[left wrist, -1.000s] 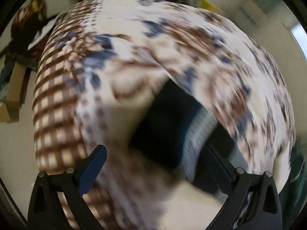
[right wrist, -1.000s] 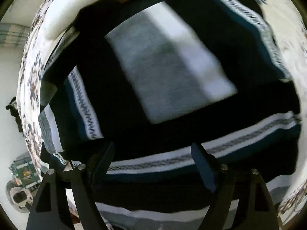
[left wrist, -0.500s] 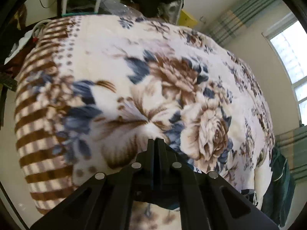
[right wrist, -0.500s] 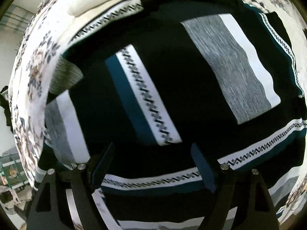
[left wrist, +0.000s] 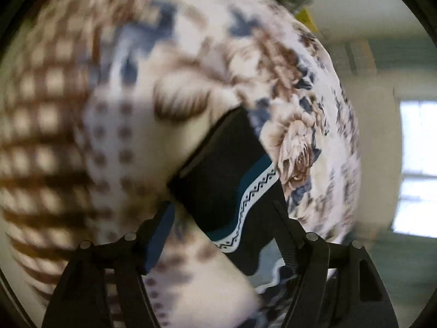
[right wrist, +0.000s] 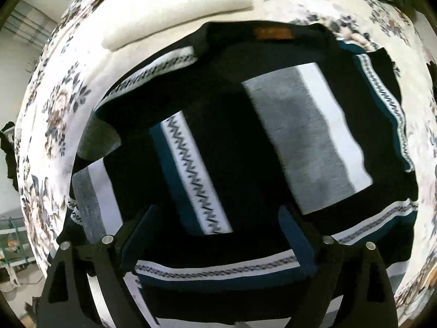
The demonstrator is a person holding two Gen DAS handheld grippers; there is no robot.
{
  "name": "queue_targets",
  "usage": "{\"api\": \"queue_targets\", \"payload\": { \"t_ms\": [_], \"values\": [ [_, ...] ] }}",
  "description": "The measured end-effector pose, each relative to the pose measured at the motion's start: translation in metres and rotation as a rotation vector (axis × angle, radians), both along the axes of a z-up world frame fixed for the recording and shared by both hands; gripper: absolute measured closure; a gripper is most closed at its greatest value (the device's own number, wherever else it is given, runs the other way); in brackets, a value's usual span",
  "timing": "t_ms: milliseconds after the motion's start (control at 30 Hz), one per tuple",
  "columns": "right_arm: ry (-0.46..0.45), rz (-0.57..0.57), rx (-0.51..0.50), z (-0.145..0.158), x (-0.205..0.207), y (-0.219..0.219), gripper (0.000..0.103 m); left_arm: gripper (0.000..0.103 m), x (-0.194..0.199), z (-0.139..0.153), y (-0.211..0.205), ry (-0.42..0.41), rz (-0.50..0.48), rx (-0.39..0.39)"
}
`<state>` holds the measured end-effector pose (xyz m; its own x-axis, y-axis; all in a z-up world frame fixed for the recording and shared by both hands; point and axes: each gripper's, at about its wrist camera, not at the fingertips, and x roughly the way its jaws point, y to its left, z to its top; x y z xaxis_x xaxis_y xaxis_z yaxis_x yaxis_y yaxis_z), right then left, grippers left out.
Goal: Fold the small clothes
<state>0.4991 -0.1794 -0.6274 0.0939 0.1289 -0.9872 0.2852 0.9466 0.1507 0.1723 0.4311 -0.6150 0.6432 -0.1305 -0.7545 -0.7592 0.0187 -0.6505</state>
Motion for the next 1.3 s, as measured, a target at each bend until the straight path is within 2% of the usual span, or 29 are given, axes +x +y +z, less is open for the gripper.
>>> {"api": "queue_targets", "payload": {
  "t_ms": [67,133,200,233,300,467,567,633,667,733,767,933,1000,1033,1100,1200,1233,1300],
  "values": [
    [-0.002,-0.023,-0.001,0.001,-0.005,-0.018,0.011,0.035,0.005,-0.011,-0.004,-0.061,0.053,-0.023],
    [0.007,-0.039,-0.002,-0.002,-0.01,-0.032,0.011,0.038,0.017,-0.015,-0.003,-0.058,0.089,0.012],
    [0.022,-0.064,-0.002,-0.004,-0.02,-0.052,0.011,0.091,0.038,-0.004,-0.001,-0.028,0.054,0.117],
    [0.029,-0.073,-0.002,-0.004,-0.025,-0.06,0.011,0.099,0.049,0.004,-0.001,-0.016,0.001,0.16],
    [0.038,-0.089,-0.011,-0.004,-0.032,-0.078,0.011,0.099,0.075,0.035,-0.01,-0.008,-0.121,0.298],
    [0.048,-0.122,-0.009,-0.006,-0.039,-0.114,0.011,0.099,0.122,0.114,-0.063,-0.02,-0.363,0.548],
    [0.054,-0.166,0.07,-0.013,-0.037,-0.14,0.011,0.099,0.158,0.162,-0.132,-0.059,-0.544,0.685],
    [0.041,-0.182,0.131,-0.015,-0.035,-0.156,0.011,0.099,0.175,0.175,-0.175,-0.084,-0.634,0.724],
    [0.029,-0.181,0.171,-0.015,-0.034,-0.167,0.011,0.099,0.187,0.184,-0.21,-0.099,-0.709,0.749],
    [0.012,-0.173,0.186,-0.012,-0.032,-0.183,0.011,0.099,0.206,0.187,-0.259,-0.12,-0.792,0.757],
    [-0.005,-0.164,0.183,-0.007,-0.031,-0.197,0.011,0.099,0.219,0.187,-0.299,-0.141,-0.854,0.741],
    [-0.049,-0.167,0.169,0.008,-0.033,-0.252,0.011,0.099,0.254,0.174,-0.444,-0.205,-1.066,0.679],
    [-0.066,-0.202,0.19,0.011,-0.039,-0.288,0.011,0.099,0.269,0.167,-0.516,-0.246,-1.166,0.659],
    [-0.074,-0.225,0.201,0.013,-0.045,-0.302,0.011,0.099,0.272,0.165,-0.536,-0.254,-1.194,0.66],
    [-0.08,-0.305,0.227,0.013,-0.055,-0.339,0.011,0.099,0.281,0.157,-0.602,-0.281,-1.285,0.646],
    [-0.077,-0.408,0.261,0.007,-0.076,-0.389,0.011,0.098,0.29,0.141,-0.668,-0.283,-1.385,0.621],
    [-0.075,-0.424,0.26,0.005,-0.08,-0.392,0.011,0.097,0.293,0.138,-0.68,-0.274,-1.4,0.628],
    [-0.07,-0.456,0.253,0.0,-0.092,-0.416,0.011,0.094,0.298,0.124,-0.711,-0.215,-1.458,0.639]
  ]
}}
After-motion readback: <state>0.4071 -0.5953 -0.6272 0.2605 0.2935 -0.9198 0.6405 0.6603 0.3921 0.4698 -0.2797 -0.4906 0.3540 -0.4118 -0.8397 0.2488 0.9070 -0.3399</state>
